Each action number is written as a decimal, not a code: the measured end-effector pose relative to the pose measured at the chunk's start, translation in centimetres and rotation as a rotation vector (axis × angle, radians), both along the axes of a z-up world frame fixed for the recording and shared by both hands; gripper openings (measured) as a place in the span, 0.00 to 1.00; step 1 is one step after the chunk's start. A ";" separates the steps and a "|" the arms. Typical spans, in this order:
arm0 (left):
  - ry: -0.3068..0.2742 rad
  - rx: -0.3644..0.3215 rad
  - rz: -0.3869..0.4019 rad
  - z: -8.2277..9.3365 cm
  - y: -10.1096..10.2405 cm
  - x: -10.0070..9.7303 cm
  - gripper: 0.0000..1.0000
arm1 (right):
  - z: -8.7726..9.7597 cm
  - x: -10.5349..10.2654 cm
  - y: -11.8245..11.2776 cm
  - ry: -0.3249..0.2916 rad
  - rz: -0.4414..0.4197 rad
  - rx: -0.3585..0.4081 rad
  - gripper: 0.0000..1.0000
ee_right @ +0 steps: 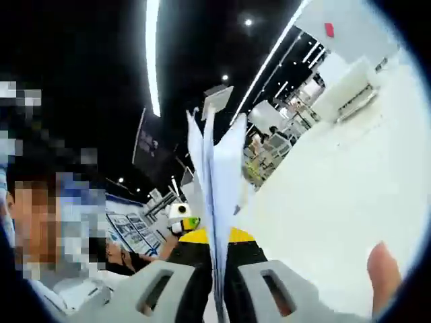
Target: Organize the stack of printing papers by aligning and flattening the scattered papers on the table
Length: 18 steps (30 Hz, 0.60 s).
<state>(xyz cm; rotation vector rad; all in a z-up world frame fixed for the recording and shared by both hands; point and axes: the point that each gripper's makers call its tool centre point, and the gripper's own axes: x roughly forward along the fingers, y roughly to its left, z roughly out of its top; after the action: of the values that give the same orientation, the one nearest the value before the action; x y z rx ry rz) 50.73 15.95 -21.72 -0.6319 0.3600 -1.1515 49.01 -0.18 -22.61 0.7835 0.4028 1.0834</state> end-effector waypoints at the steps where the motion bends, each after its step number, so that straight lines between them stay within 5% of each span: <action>1: -0.010 0.014 0.004 -0.3 -0.1 0.1 0.06 | -0.4 0.0 0.0 -0.025 -0.009 -0.023 0.00; 5: 0.157 0.081 -0.003 -4.8 -0.2 -0.2 0.06 | -3.6 0.0 0.3 0.000 -0.031 -0.128 0.00; 9: 0.134 0.082 0.002 -5.4 0.0 0.1 0.06 | -4.3 0.1 0.4 0.016 -0.030 -0.149 0.00; 13: 0.176 0.126 0.058 -8.6 0.2 0.7 0.06 | -7.6 1.3 0.8 0.027 -0.061 -0.263 0.00; 14: 0.175 0.138 0.062 -8.9 0.3 0.9 0.06 | -7.9 1.5 0.8 0.017 -0.064 -0.286 0.00; 18: -0.021 0.248 0.056 -9.6 0.2 1.1 0.08 | -9.5 2.5 0.5 -0.086 -0.089 -0.432 0.00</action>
<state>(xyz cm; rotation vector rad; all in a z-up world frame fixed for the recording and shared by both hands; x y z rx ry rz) 51.87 16.19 -31.35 -0.4095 0.4564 -1.0392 51.51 0.36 -32.07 0.3668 0.5026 0.9003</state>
